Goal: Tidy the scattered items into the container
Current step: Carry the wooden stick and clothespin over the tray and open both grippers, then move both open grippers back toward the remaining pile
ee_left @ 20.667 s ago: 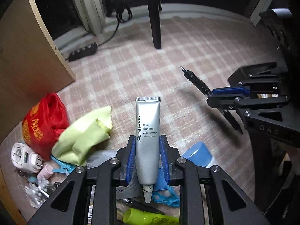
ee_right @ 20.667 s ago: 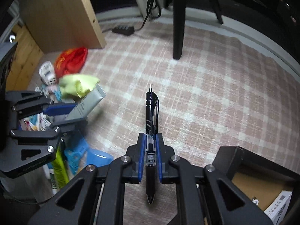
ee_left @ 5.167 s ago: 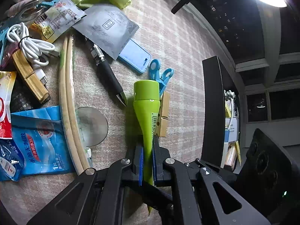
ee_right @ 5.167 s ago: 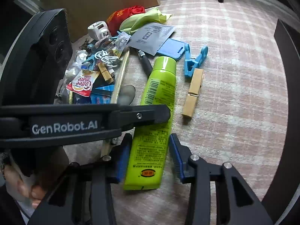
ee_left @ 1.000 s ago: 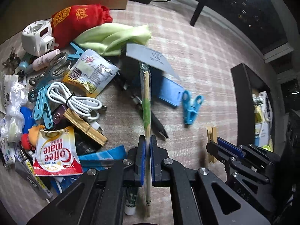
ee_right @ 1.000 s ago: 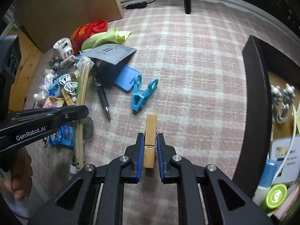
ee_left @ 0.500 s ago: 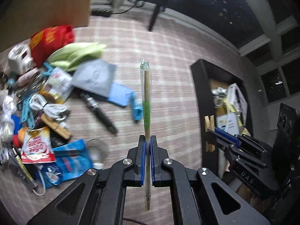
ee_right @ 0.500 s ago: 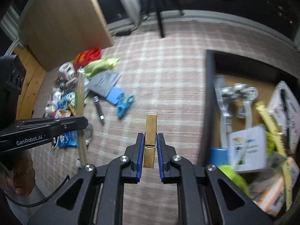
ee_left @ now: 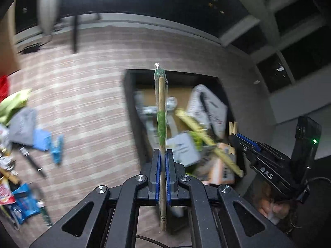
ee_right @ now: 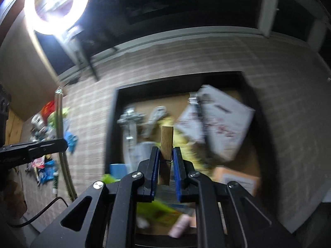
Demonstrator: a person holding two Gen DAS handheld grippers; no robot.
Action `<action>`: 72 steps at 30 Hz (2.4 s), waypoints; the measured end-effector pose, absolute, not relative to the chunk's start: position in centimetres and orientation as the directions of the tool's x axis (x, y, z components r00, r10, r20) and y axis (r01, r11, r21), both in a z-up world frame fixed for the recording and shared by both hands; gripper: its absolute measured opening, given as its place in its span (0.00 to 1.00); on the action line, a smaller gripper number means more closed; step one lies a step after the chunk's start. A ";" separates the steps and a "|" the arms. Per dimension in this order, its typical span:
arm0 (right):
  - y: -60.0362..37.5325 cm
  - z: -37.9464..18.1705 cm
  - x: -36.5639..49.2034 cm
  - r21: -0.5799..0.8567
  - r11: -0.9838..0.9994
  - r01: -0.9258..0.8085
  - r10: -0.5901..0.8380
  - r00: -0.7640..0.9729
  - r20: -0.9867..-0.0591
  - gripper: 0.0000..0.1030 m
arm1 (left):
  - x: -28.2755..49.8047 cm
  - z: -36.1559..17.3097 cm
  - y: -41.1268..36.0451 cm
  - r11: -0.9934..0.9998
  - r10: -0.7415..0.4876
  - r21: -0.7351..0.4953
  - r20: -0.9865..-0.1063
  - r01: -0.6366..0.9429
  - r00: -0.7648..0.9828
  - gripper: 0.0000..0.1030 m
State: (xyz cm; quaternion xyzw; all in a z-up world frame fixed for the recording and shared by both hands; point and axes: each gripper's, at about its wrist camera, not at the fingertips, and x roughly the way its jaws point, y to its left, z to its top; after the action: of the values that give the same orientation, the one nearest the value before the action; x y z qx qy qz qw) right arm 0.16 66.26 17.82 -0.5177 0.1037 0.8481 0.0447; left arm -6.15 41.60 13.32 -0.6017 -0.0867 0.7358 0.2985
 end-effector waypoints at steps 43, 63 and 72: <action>55.2 16.2 -1.7 0.124 -0.987 0.107 -0.160 -0.468 -0.869 0.54 | -3.6 11.2 23.8 -0.964 0.262 -0.228 -0.909 -0.139 -0.323 0.53; 42.0 9.6 -7.7 0.171 -0.957 0.236 -0.241 -0.311 -0.919 0.54 | -2.1 6.0 8.9 -0.927 0.240 -0.310 -0.924 0.214 -0.298 0.45; 39.9 6.9 -9.6 0.204 -0.958 0.203 -0.253 -0.253 -0.934 0.54 | -2.9 4.4 8.4 -0.903 0.279 -0.347 -0.922 0.253 -0.269 0.37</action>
State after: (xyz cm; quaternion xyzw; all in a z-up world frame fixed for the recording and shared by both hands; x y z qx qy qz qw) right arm -9.56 39.85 6.91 -0.5941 0.0210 0.7912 -0.1439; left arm -2.93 8.37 4.41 -0.6044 -0.2200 0.7656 0.0082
